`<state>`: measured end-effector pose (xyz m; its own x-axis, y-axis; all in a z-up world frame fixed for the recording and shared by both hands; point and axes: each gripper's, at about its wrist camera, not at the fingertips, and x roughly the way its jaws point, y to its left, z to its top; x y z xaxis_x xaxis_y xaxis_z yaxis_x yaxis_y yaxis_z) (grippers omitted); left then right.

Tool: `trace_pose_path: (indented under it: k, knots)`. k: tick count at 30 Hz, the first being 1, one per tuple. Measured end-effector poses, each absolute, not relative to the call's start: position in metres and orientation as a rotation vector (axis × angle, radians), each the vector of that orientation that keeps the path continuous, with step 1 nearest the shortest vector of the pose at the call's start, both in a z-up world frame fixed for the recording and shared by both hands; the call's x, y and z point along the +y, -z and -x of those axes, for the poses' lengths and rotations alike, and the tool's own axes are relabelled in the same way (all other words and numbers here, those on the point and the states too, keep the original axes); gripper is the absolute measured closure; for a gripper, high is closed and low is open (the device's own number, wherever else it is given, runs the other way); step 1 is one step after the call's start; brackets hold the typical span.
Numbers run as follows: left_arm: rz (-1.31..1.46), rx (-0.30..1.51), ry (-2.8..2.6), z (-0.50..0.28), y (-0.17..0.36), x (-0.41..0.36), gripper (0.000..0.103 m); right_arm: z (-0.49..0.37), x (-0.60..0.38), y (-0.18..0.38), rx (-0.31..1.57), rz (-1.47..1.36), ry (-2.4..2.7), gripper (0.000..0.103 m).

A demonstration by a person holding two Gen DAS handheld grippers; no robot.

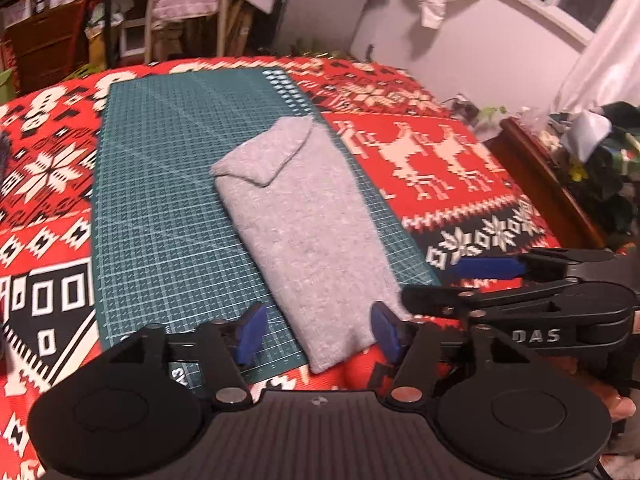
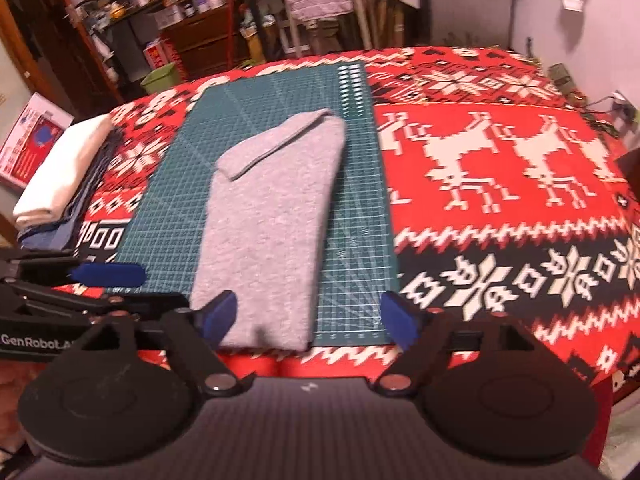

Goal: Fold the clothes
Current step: 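Open both grippers and release the folded grey shirt on the mat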

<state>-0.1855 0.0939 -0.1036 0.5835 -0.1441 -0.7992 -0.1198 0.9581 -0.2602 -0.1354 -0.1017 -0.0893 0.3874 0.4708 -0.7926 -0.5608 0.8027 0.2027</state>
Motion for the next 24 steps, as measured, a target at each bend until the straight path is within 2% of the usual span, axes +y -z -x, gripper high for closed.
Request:
trace_pose_path:
  k: [2, 5, 9, 12, 18, 24]
  knots:
    - [0.328, 0.978, -0.006, 0.183, 0.106, 0.098, 0.036, 0.134, -0.107, 0.089, 0.971, 0.077, -0.647, 0.004]
    - [0.345, 1.001, -0.029, 0.177, 0.108, 0.102, 0.036, 0.135, -0.110, 0.088, 0.959, 0.074, -0.632, 0.001]
    - [0.338, 1.002, -0.073, 0.173, 0.106, 0.103, 0.035, 0.135, -0.109, 0.087, 0.954, 0.085, -0.628, 0.001]
    - [0.297, 0.995, -0.108, 0.172, 0.104, 0.101, 0.028, 0.133, -0.108, 0.087, 0.969, 0.079, -0.636, 0.001]
    - [0.169, 0.874, -0.081, 0.178, 0.097, 0.087, 0.026, 0.134, -0.110, 0.084, 0.931, 0.079, -0.613, 0.001]
    - [0.191, 0.834, -0.034, 0.178, 0.093, 0.089, 0.026, 0.131, -0.115, 0.081, 0.909, 0.057, -0.597, 0.000]
